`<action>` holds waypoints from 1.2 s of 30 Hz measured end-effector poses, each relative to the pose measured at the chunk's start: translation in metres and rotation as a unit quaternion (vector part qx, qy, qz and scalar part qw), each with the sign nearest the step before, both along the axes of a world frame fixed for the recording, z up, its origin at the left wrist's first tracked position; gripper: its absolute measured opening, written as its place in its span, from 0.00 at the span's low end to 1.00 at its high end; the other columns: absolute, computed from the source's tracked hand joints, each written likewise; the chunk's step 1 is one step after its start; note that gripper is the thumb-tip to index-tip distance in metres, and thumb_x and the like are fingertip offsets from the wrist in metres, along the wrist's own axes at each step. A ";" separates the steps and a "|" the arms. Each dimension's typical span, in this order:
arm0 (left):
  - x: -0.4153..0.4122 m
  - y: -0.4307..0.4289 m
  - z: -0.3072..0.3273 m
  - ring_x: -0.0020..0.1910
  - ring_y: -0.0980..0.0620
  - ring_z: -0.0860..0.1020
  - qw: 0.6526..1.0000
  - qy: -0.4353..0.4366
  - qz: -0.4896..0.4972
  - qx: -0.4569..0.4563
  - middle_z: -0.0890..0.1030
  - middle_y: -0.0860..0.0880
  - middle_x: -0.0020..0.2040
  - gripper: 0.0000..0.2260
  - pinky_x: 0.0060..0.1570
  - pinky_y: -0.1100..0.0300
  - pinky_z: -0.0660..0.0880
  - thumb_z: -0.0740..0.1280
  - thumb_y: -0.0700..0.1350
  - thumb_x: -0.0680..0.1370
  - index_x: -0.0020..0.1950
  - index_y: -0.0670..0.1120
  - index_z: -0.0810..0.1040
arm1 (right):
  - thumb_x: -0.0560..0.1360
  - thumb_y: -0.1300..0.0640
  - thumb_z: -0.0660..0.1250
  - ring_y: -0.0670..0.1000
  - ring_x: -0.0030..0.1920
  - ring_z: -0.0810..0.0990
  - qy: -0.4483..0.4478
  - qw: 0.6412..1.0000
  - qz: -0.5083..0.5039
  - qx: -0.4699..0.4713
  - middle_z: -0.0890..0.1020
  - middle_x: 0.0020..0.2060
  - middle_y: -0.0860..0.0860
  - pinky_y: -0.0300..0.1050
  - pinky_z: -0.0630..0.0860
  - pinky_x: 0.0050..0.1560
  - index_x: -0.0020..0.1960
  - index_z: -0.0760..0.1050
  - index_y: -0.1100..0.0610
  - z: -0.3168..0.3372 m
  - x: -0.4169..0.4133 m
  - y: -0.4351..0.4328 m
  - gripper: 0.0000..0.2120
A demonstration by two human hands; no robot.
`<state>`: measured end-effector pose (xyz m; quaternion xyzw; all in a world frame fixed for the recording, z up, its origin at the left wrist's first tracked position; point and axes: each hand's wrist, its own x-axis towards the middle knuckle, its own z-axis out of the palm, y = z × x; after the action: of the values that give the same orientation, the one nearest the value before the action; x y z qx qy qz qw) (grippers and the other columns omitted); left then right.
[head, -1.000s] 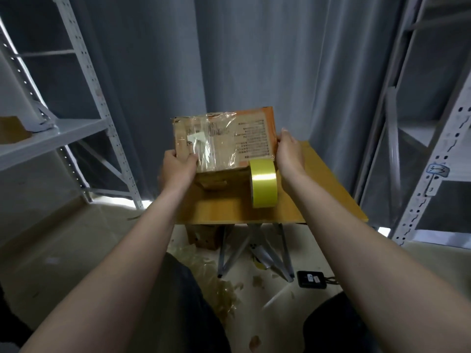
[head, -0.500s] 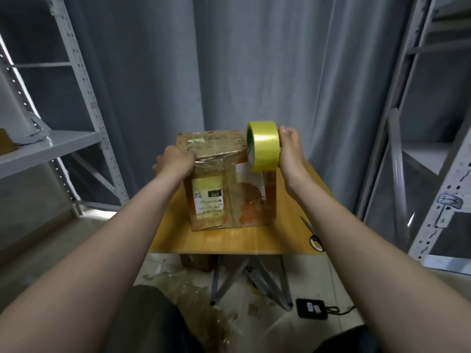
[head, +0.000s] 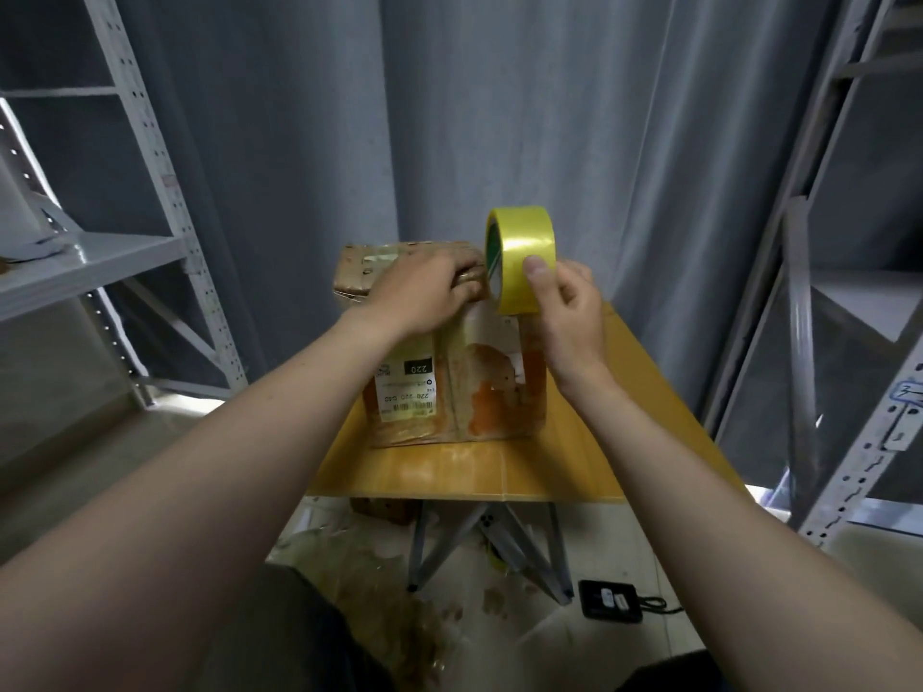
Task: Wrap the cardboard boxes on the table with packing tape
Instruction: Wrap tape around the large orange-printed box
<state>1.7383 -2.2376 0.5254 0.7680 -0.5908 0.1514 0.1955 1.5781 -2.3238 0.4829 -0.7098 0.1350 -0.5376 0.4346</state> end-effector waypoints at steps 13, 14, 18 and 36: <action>0.001 -0.002 -0.005 0.67 0.41 0.77 0.998 0.020 0.051 0.011 0.81 0.50 0.69 0.14 0.62 0.43 0.75 0.62 0.52 0.85 0.70 0.56 0.78 | 0.84 0.50 0.64 0.54 0.31 0.84 -0.068 0.993 0.030 0.092 0.83 0.29 0.54 0.52 0.81 0.35 0.39 0.81 0.55 -0.003 -0.013 0.038 0.18; 0.001 -0.003 -0.005 0.68 0.41 0.76 0.998 0.026 0.052 0.012 0.80 0.50 0.70 0.15 0.63 0.43 0.75 0.62 0.52 0.85 0.71 0.56 0.77 | 0.85 0.49 0.64 0.54 0.31 0.85 -0.063 0.993 0.025 0.095 0.84 0.29 0.55 0.51 0.81 0.35 0.40 0.81 0.57 -0.006 -0.014 0.041 0.19; 0.001 -0.002 -0.005 0.73 0.42 0.73 0.997 0.043 0.056 0.013 0.76 0.51 0.75 0.18 0.68 0.42 0.73 0.62 0.53 0.85 0.75 0.56 0.75 | 0.85 0.49 0.63 0.52 0.30 0.84 -0.073 0.991 0.024 0.111 0.83 0.30 0.58 0.43 0.79 0.31 0.43 0.81 0.64 -0.011 -0.020 0.047 0.21; 0.004 -0.003 -0.006 0.76 0.44 0.70 0.997 0.064 0.053 0.001 0.74 0.52 0.77 0.19 0.70 0.45 0.70 0.63 0.54 0.85 0.77 0.55 0.73 | 0.84 0.46 0.64 0.50 0.31 0.84 0.003 0.977 -0.011 0.213 0.84 0.31 0.51 0.44 0.80 0.32 0.42 0.80 0.53 -0.093 -0.017 0.055 0.16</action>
<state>1.7422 -2.2402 0.5191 0.8063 -0.5359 0.1112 0.2242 1.5606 -2.2691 0.3896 -0.6008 0.2553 -0.4990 0.5700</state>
